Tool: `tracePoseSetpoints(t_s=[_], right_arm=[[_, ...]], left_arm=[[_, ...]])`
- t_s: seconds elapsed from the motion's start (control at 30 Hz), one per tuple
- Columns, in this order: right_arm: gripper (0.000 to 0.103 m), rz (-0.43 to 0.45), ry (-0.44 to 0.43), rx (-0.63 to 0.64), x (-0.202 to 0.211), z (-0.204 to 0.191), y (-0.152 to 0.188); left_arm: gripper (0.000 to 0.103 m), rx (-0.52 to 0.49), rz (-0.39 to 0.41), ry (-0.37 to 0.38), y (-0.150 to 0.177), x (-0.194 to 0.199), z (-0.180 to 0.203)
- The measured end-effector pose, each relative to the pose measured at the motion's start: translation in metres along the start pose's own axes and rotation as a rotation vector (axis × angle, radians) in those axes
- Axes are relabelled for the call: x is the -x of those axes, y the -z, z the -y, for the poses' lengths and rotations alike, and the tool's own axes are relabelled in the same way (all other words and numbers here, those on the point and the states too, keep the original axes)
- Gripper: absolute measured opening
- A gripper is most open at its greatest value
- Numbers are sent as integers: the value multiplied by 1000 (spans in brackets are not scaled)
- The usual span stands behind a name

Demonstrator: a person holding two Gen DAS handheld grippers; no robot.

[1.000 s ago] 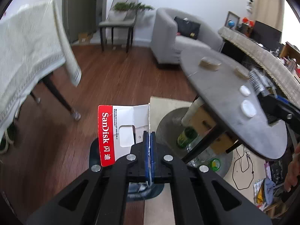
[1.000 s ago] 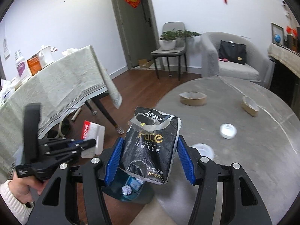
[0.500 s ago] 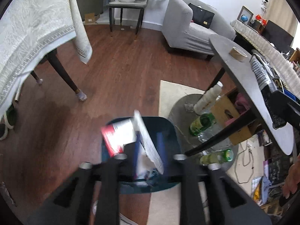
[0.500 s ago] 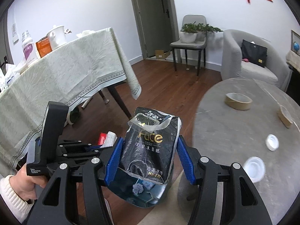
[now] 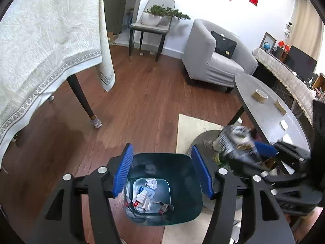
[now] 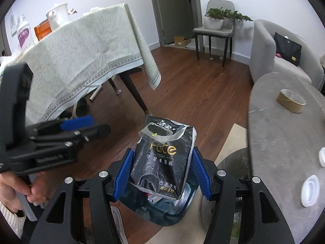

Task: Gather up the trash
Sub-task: 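Carry the bag and packaging over the teal bin and open both grippers, then move both grippers back from the bin to the table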

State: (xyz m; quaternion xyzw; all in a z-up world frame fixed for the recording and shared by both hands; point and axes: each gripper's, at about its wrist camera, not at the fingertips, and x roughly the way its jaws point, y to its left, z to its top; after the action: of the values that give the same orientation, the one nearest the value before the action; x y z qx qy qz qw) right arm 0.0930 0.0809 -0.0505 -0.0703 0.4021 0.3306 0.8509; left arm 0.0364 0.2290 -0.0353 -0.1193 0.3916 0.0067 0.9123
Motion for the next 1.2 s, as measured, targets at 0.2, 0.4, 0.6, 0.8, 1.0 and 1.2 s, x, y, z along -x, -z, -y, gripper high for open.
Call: tracePoseSetpoints(t_s=[0.2, 0.4, 0.6, 0.8, 1.0, 1.2], right_arm=[[59, -73, -9, 23, -32, -11, -1], [59, -140, -9, 38, -57, -18, 5], [72, -167, 8, 56, -66, -22, 12], [75, -178, 57, 65, -65, -17, 19], [75, -141, 47, 44, -48, -10, 17], [75, -47, 9, 30, -19, -4, 8]], left_arm=[[62, 1, 28, 3, -6, 10, -5], [54, 32, 92, 24, -10, 28, -12], [48, 47, 146, 49, -17, 44, -13], [48, 26, 183, 45, -21, 56, -1], [48, -26, 199, 15, -21, 59, 12], [48, -40, 213, 22, -22, 58, 28]])
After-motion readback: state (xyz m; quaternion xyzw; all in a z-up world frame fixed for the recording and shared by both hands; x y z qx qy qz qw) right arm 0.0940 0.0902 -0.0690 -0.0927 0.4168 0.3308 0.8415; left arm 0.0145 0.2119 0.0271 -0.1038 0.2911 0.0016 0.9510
